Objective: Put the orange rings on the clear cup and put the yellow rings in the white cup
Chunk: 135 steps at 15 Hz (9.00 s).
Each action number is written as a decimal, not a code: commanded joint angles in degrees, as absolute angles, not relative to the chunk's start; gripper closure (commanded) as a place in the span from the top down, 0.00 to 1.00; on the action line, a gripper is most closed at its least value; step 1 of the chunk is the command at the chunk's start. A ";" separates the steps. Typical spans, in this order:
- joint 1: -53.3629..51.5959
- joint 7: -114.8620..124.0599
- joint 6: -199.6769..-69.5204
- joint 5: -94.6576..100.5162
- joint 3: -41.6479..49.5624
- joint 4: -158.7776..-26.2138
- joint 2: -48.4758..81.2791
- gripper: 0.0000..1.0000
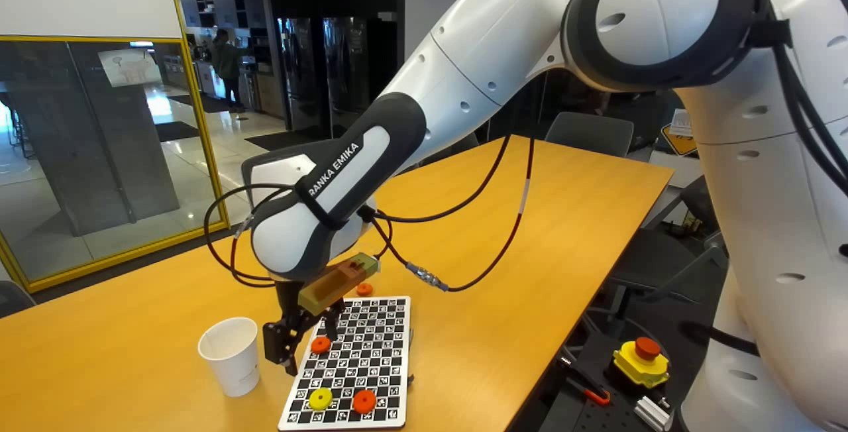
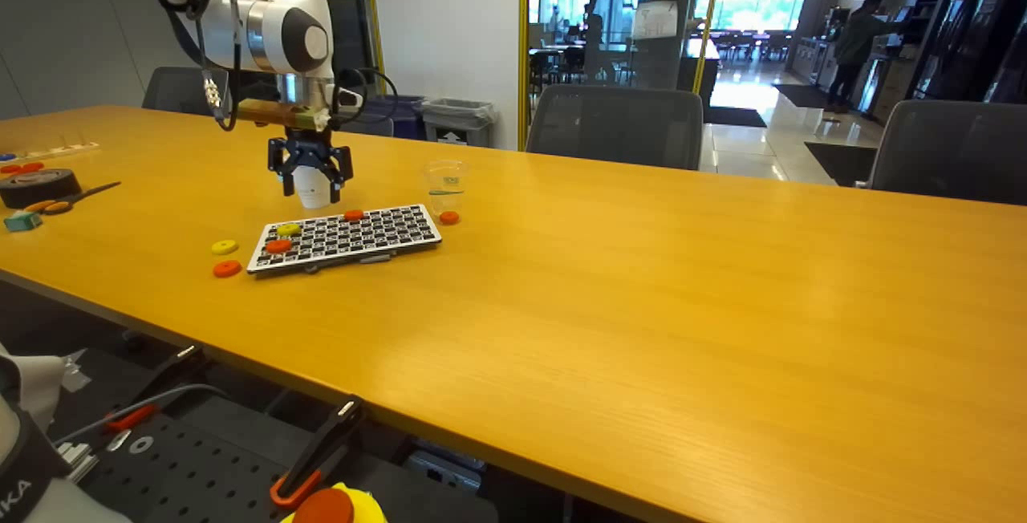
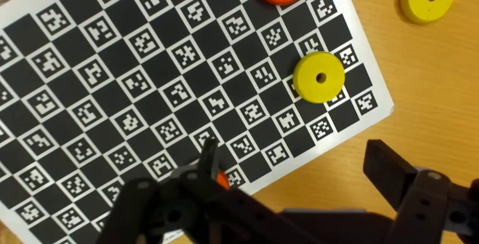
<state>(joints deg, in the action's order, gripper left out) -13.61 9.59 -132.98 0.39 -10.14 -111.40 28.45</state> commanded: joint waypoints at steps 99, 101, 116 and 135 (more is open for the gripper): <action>-17.25 21.02 -161.41 -1.02 -9.99 -143.76 14.11 1.00; -18.44 22.58 -160.78 0.72 -8.81 -143.18 14.31 1.00; -22.92 29.37 -159.37 8.74 -3.64 -140.65 16.53 0.68; -18.95 29.07 -149.49 14.05 -1.55 -134.45 8.77 0.23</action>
<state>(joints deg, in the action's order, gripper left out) -21.52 30.37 -153.16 13.61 -1.02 -137.17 11.40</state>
